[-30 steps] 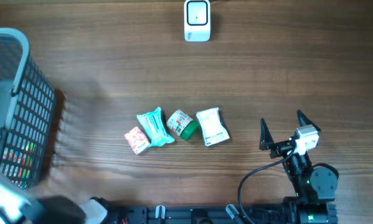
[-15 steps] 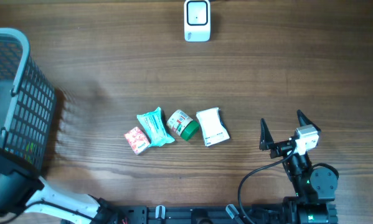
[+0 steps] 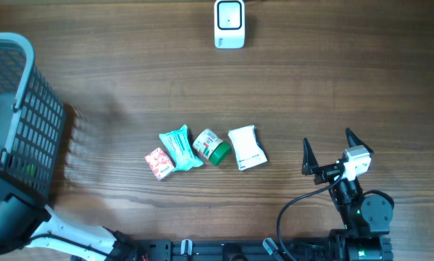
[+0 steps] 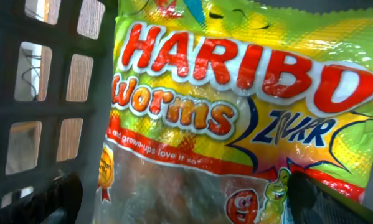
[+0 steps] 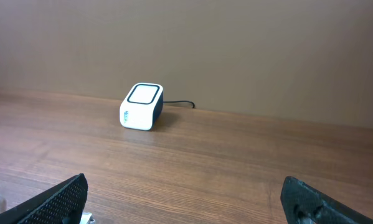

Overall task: Scan the item barcode
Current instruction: 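Reach into the basket and grasp the Haribo Worms bag with the left gripper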

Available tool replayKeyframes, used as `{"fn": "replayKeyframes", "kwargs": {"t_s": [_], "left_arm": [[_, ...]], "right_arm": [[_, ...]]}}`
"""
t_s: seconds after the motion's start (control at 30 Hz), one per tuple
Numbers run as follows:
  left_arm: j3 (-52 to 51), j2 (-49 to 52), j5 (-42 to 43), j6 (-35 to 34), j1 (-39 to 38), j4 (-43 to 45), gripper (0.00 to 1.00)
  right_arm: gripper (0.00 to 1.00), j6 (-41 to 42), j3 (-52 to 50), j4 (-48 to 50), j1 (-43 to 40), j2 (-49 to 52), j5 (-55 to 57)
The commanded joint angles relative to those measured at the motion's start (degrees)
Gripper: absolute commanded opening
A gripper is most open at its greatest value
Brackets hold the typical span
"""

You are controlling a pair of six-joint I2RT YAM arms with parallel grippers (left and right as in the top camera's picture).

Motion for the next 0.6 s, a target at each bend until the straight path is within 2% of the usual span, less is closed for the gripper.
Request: {"fn": "replayKeyframes", "kwargs": {"t_s": [0.0, 0.13, 0.3, 0.4, 0.47, 0.5, 0.57], "left_arm": [[-7.1, 5.0, 3.7, 1.1, 0.6, 1.8, 1.0], [-6.6, 2.9, 12.1, 3.7, 0.6, 3.3, 1.0], [-6.6, 1.7, 13.4, 3.8, 0.7, 3.2, 1.0], [-6.6, 1.0, 14.0, 7.7, 0.7, 4.2, 1.0], [-6.6, 0.9, 19.3, 11.3, 0.7, 5.4, 1.0], [-7.0, 0.9, 23.8, 12.5, 0.7, 6.5, 0.89], [-7.1, 1.0, 30.1, 12.5, 0.7, 7.9, 0.41]], "right_arm": [[1.0, 0.4, -0.1, 0.1, 0.4, -0.3, 0.8], [1.0, 0.4, -0.1, 0.1, 0.4, -0.3, 0.8], [1.0, 0.4, -0.1, 0.1, 0.4, -0.3, 0.8], [1.0, 0.4, -0.1, 0.1, 0.4, -0.3, 0.8], [1.0, 0.4, -0.1, 0.1, 0.4, -0.3, 0.8], [1.0, 0.4, -0.1, 0.1, 0.4, -0.3, 0.8], [0.99, 0.4, -0.1, 0.1, 0.4, -0.3, 0.8]]}}
